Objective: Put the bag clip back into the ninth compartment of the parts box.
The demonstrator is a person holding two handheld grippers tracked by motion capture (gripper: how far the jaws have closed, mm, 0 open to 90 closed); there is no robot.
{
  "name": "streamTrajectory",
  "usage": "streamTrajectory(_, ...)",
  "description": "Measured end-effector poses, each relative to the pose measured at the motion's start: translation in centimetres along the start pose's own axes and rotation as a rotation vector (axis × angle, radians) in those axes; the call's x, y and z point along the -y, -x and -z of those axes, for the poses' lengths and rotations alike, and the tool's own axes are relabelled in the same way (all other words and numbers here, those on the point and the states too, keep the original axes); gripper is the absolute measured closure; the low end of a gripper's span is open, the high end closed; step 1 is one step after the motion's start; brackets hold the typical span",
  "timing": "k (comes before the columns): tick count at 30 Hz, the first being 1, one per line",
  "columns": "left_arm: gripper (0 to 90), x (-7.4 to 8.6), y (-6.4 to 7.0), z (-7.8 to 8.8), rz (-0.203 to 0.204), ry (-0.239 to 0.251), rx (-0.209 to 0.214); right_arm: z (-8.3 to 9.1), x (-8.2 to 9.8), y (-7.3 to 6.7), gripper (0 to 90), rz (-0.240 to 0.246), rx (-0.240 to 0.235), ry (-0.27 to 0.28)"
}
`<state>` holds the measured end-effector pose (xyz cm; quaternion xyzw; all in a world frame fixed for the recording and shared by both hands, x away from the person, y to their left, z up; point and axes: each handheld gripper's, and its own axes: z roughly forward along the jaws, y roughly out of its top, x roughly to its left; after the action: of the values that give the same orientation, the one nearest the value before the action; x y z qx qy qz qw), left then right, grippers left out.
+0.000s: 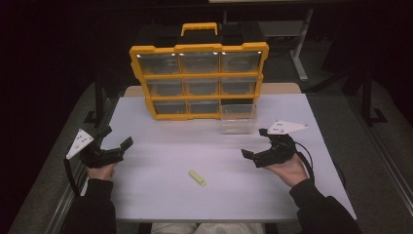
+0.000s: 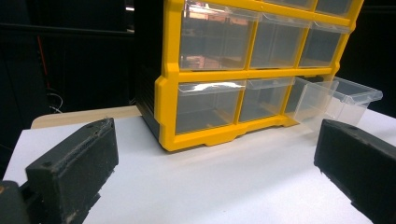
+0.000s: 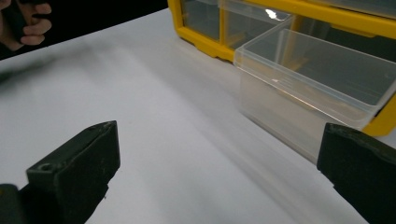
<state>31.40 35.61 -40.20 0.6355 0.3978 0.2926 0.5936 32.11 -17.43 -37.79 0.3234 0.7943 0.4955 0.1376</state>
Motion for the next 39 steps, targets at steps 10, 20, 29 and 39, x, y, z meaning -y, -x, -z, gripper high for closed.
streamTrajectory(10, 0.0, 0.0, 0.0, 0.0, 0.004, 0.004, 0.005, -1.1, -0.6, -1.1, 0.0, 0.034, -0.044, -0.051)
streamTrajectory(20, 0.0, 0.0, 0.0, 0.0, 0.005, 0.003, 0.008, -2.0, -1.3, -2.1, 0.0, 0.050, -0.076, -0.100)
streamTrajectory(29, 0.0, 0.1, 0.0, -0.1, 0.004, -0.008, 0.012, -3.0, -1.7, -3.0, 0.0, 0.073, -0.106, -0.153)
streamTrajectory(39, 0.0, 0.1, 0.0, -0.1, 0.001, -0.008, 0.011, -4.1, -2.4, -4.2, 0.0, 0.099, -0.146, -0.206)
